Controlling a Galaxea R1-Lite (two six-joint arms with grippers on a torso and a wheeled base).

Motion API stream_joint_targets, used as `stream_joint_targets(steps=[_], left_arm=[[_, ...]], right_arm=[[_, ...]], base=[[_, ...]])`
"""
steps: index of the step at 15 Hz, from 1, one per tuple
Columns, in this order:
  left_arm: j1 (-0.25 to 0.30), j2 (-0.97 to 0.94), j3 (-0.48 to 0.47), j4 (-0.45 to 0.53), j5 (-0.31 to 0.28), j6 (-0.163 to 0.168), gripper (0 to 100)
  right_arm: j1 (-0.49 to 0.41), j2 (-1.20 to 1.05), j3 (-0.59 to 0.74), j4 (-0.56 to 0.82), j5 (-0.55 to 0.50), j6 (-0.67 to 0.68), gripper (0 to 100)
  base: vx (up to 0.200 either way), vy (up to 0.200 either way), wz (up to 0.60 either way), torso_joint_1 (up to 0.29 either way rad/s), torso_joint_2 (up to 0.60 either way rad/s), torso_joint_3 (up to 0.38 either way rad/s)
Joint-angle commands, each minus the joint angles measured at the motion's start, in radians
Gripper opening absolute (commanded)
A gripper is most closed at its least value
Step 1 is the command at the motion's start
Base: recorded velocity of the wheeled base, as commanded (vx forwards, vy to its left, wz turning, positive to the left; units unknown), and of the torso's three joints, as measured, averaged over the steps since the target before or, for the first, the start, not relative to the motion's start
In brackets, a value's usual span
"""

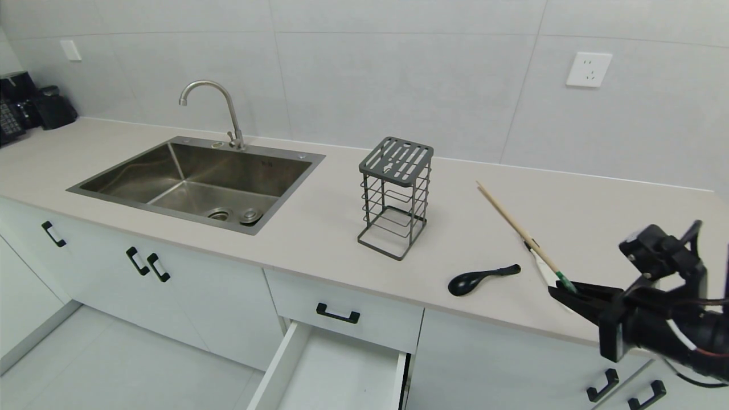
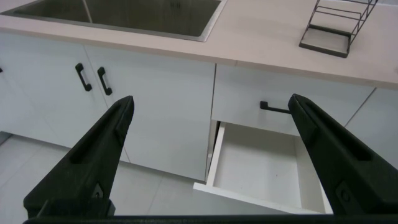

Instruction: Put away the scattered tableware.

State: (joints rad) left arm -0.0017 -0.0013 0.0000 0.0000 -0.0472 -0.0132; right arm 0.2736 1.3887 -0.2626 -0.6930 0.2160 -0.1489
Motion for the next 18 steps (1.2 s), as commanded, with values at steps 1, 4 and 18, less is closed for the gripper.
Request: stream_joint_targets(steps=[1,4,18], left_arm=[[0.0,0.001,0.0,0.0,0.0,-0.001,100],[0.0,0.001,0.0,0.0,0.0,-0.001,100],[0.0,0.001,0.0,0.0,0.0,-0.001,100]], right_arm=[[0.049,-0.241,0.019,0.119,0.0,-0.001,0],[0.144,-0.356,-0.047,0.285,-0.001,-0.044,0],[0.556,-0.088,-0.319,0.379,-0.287,-0.162,0]], base=[[0.0,0.0,0.0,0.0,0.0,0.0],[0.0,0.0,0.0,0.0,0.0,0.0],[0.0,0.0,0.0,0.0,0.0,0.0]])
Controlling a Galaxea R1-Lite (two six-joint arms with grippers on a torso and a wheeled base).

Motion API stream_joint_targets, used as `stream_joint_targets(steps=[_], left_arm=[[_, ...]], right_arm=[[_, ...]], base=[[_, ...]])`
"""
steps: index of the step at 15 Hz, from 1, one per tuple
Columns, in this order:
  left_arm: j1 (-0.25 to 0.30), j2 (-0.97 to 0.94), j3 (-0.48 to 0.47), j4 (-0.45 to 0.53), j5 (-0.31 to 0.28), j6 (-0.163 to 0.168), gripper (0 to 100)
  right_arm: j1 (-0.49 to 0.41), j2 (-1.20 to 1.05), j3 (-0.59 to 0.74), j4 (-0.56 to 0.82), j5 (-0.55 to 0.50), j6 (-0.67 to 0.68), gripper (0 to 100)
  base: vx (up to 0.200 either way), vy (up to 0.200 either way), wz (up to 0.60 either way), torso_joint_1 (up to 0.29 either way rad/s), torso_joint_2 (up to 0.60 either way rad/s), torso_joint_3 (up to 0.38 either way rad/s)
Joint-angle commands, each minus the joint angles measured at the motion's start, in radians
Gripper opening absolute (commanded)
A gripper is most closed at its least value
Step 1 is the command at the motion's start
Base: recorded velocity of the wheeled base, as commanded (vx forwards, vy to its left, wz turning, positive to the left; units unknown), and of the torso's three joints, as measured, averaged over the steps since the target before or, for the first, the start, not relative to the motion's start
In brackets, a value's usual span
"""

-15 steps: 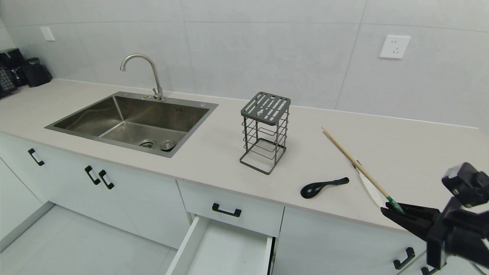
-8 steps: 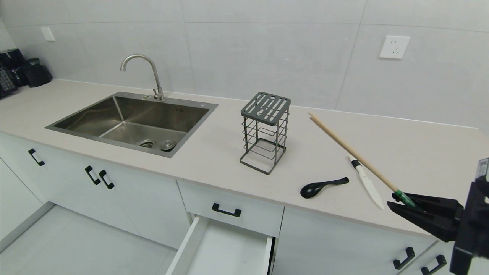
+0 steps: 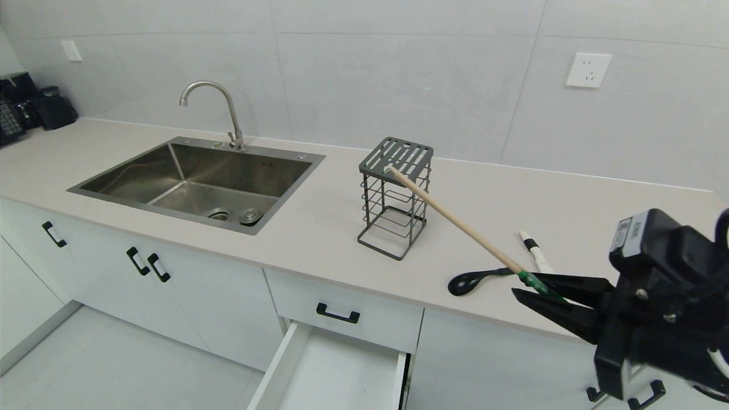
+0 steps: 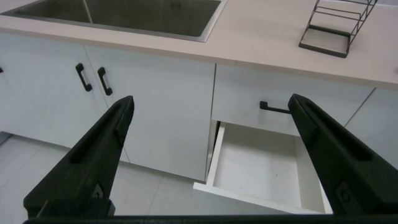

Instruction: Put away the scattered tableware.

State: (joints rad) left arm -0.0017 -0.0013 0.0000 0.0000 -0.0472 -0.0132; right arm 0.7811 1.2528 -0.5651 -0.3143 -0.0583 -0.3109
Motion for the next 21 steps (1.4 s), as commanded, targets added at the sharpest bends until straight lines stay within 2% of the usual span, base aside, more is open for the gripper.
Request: stream_joint_targets(steps=[1,2,4,6,13,16,18,20,21], left_arm=[[0.0,0.001,0.0,0.0,0.0,-0.001,100],[0.0,0.001,0.0,0.0,0.0,-0.001,100],[0.0,0.001,0.0,0.0,0.0,-0.001,100],[0.0,0.001,0.0,0.0,0.0,-0.001,100],[0.0,0.001,0.0,0.002,0.0,-0.001,100],[0.0,0.001,0.0,0.002,0.0,-0.001,100],[0.0,0.001,0.0,0.0,0.0,-0.001,100],[0.0,0.001,0.0,0.0,0.0,-0.001,100],[0.0,0.001,0.0,0.0,0.0,-0.001,100]], right_arm=[[0.083,0.068,-0.041,0.0,-0.023,0.001,0],[0.113,0.111,-0.081,-0.008,-0.023,0.004,0],[0.156,0.151,-0.047,-0.075,-0.021,0.006,0],[0.159,0.171,-0.001,-0.118,-0.017,0.006,0],[0.147,0.235,-0.047,-0.158,0.0,0.013,0],[0.129,0.241,-0.084,-0.158,0.044,0.018,0],[0.109,0.247,-0.035,-0.149,0.118,0.019,0],[0.118,0.252,-0.027,-0.147,0.121,0.065,0],[0.159,0.3,-0.029,-0.149,0.124,0.128,0]], base=[[0.0,0.0,0.0,0.0,0.0,0.0],[0.0,0.0,0.0,0.0,0.0,0.0],[0.0,0.0,0.0,0.0,0.0,0.0],[0.0,0.0,0.0,0.0,0.0,0.0],[0.0,0.0,0.0,0.0,0.0,0.0],[0.0,0.0,0.0,0.0,0.0,0.0],[0.0,0.0,0.0,0.0,0.0,0.0],[0.0,0.0,0.0,0.0,0.0,0.0],[0.0,0.0,0.0,0.0,0.0,0.0]])
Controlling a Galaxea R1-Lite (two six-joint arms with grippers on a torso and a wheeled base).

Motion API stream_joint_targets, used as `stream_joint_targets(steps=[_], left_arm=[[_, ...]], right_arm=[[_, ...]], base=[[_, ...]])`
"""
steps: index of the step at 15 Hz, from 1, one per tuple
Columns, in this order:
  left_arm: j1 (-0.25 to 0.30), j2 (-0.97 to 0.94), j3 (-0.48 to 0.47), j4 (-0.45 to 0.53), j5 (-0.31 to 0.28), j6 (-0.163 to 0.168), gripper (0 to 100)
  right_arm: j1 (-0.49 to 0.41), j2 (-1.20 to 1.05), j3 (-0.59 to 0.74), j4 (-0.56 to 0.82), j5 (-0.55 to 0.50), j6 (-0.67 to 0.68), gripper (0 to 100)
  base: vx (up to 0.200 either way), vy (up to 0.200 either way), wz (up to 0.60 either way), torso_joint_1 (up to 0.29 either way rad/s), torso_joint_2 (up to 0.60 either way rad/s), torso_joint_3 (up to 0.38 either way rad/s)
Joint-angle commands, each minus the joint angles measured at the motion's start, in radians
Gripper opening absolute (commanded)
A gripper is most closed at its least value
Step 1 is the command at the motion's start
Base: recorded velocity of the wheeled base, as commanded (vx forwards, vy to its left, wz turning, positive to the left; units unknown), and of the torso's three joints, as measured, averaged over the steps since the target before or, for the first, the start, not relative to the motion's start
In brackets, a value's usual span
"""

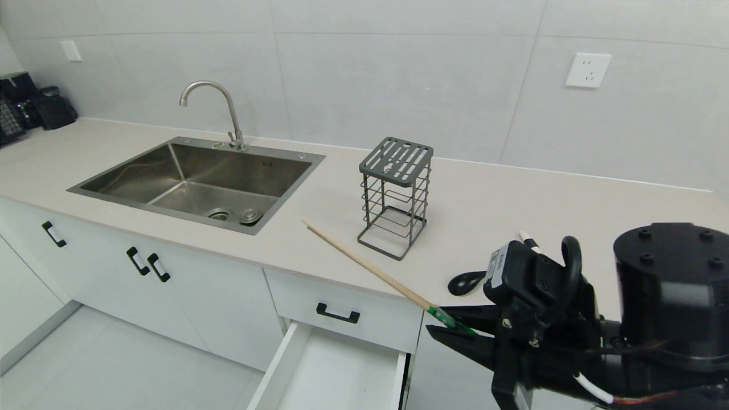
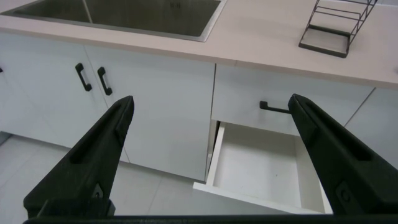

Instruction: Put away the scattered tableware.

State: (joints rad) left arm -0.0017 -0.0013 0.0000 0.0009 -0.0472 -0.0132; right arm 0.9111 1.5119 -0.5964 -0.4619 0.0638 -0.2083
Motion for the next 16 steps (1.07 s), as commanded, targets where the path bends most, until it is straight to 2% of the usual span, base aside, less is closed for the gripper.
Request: stream_joint_targets(steps=[1,5,7,8,11,16], left_arm=[[0.0,0.001,0.0,0.001,0.0,-0.001,100],[0.0,0.001,0.0,0.001,0.0,-0.001,100],[0.0,0.001,0.0,0.001,0.0,-0.001,100],[0.0,0.001,0.0,0.001,0.0,-0.001,100],[0.0,0.001,0.0,0.001,0.0,-0.001,100],[0.0,0.001,0.0,-0.001,0.0,-0.001,100]], right_arm=[[0.031,0.067,-0.008,-0.001,0.002,0.023,0],[0.077,0.137,-0.123,0.039,-0.001,-0.046,0],[0.086,0.194,-0.209,0.062,0.002,-0.227,0],[0.086,0.208,-0.226,0.055,0.004,-0.255,0],[0.084,0.235,-0.258,0.051,0.004,-0.256,0],[0.08,0.232,-0.178,0.048,0.002,-0.198,0]], base=[[0.0,0.0,0.0,0.0,0.0,0.0],[0.0,0.0,0.0,0.0,0.0,0.0],[0.0,0.0,0.0,0.0,0.0,0.0],[0.0,0.0,0.0,0.0,0.0,0.0],[0.0,0.0,0.0,0.0,0.0,0.0],[0.0,0.0,0.0,-0.034,0.07,0.035]])
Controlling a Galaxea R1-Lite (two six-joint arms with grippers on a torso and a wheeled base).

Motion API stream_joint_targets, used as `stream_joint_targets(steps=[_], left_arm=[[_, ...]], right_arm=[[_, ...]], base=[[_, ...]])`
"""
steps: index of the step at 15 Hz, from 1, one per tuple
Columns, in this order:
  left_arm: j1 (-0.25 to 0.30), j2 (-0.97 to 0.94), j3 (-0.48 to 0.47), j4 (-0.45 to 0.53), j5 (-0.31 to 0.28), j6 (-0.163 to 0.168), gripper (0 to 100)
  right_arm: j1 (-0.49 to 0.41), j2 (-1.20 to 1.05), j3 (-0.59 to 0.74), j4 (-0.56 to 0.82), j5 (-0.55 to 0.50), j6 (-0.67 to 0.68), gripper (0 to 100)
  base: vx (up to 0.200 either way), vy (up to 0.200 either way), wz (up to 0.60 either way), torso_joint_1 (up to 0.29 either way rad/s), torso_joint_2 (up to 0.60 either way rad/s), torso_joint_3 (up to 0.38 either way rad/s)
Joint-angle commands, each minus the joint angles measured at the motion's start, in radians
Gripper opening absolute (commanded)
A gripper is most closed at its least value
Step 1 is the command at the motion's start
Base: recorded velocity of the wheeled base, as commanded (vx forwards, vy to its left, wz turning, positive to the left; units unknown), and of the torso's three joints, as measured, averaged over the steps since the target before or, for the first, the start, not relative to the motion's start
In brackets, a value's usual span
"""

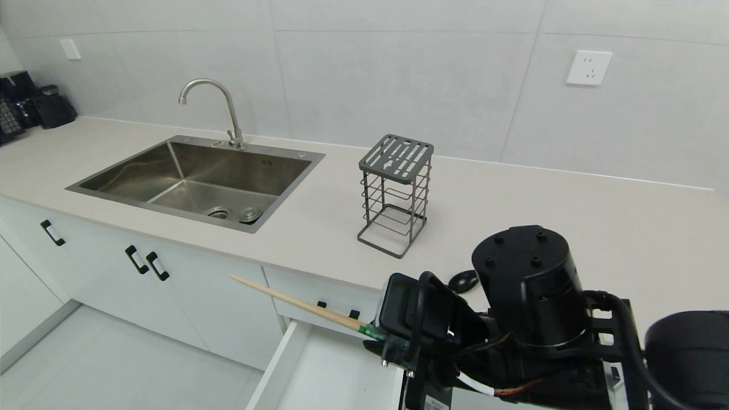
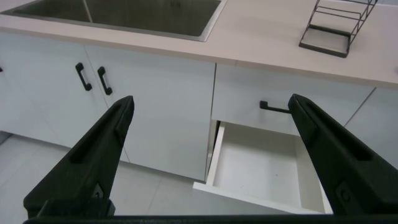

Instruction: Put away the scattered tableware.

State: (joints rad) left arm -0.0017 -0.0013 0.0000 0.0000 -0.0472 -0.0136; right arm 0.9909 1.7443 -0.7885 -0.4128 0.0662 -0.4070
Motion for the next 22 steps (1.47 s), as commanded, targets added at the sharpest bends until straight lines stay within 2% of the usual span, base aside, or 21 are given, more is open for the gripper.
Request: stream_joint_targets(steps=[1,9,16,22], left_arm=[[0.0,0.001,0.0,0.0,0.0,0.0,100],[0.0,0.001,0.0,0.0,0.0,0.0,100],[0.0,0.001,0.0,0.002,0.0,0.0,100],[0.0,0.001,0.0,0.002,0.0,0.0,100]], right_arm=[[0.0,-0.002,0.015,-0.001,0.0,0.002,0],[0.006,-0.052,0.112,-0.003,-0.006,0.002,0],[0.006,-0.069,0.134,-0.004,-0.006,0.002,0],[0.011,-0.081,0.157,-0.004,-0.008,0.002,0]], base=[[0.0,0.0,0.0,-0.217,0.43,0.207],[0.0,0.0,0.0,-0.106,0.21,0.105],[0.0,0.0,0.0,-0.209,0.42,0.207],[0.0,0.0,0.0,-0.089,0.18,0.085]])
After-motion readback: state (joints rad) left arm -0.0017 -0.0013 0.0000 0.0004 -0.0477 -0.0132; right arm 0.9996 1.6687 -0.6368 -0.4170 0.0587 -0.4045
